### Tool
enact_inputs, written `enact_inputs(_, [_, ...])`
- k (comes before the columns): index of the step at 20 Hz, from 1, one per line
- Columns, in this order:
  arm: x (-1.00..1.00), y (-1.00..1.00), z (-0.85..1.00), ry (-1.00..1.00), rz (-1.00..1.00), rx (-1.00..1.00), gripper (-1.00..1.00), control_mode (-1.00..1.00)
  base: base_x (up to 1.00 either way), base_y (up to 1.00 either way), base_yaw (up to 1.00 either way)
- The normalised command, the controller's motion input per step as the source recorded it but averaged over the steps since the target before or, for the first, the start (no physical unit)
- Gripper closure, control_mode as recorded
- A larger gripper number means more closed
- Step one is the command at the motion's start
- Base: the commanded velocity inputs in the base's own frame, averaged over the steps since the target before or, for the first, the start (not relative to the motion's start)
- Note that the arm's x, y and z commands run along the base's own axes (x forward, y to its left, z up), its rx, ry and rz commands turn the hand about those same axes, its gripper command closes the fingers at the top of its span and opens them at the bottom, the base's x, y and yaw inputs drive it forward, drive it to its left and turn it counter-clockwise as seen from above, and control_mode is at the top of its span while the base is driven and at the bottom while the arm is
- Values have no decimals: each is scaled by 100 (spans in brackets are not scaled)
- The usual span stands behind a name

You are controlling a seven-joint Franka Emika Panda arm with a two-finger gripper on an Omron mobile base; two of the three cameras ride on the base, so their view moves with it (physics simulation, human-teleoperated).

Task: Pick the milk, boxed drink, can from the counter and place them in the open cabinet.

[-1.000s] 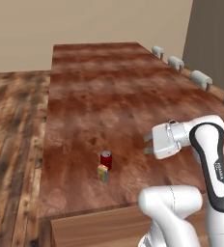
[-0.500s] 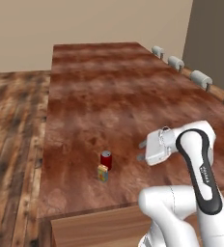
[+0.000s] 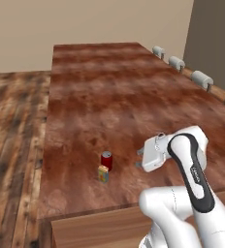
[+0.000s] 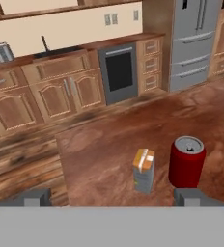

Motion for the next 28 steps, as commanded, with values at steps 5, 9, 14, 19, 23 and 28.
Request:
enact_inputs(5, [32, 1, -31, 0, -2, -2, -100, -100, 0, 0, 0])
enact_inputs(9, [40, 1, -23, 0, 0, 0, -100, -100, 0, 0, 0])
enact_inputs(14, [43, 5, -27, 0, 0, 0, -100, -100, 0, 0, 0])
enact_inputs(19, [45, 12, -35, 3, 0, 0, -100, -100, 0, 0, 0])
enact_inputs(23, [40, 16, -41, 4, 0, 0, -100, -100, 0, 0, 0])
enact_inputs(28, [42, 12, -40, 1, 0, 0, -100, -100, 0, 0, 0])
